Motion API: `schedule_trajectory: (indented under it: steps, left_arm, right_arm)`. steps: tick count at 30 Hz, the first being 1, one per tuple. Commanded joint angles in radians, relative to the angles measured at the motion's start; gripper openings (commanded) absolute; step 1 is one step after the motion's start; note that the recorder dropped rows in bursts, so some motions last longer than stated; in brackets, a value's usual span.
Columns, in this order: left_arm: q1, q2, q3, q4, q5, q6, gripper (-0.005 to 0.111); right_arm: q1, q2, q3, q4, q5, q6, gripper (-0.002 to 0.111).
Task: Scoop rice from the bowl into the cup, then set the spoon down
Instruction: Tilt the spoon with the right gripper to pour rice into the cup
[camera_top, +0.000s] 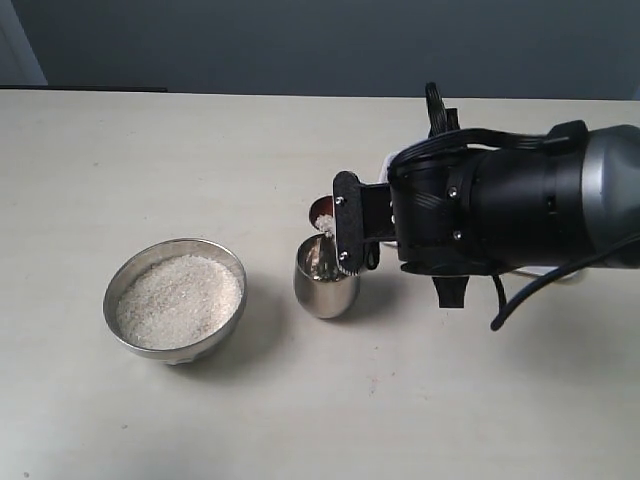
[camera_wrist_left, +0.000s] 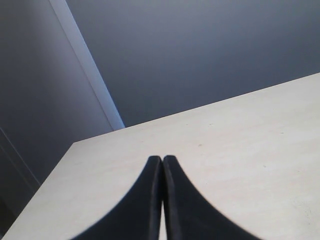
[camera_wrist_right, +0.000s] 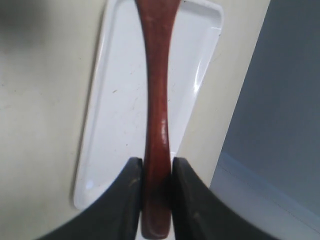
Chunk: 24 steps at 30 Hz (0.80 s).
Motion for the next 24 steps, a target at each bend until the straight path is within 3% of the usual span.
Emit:
schedule_trajectory:
  steps: [1, 24]
  left_arm:
    - [-0.005, -0.005, -0.002, 0.003, -0.006, -0.004, 0.000]
    - [-0.005, -0.005, -0.002, 0.003, -0.006, -0.004, 0.000]
  right_arm:
    - [0.007, -0.007, 0.024, -0.040, -0.011, 0.015, -0.001]
    - [0.014, -0.007, 0.077, -0.194, -0.037, 0.149, -0.001]
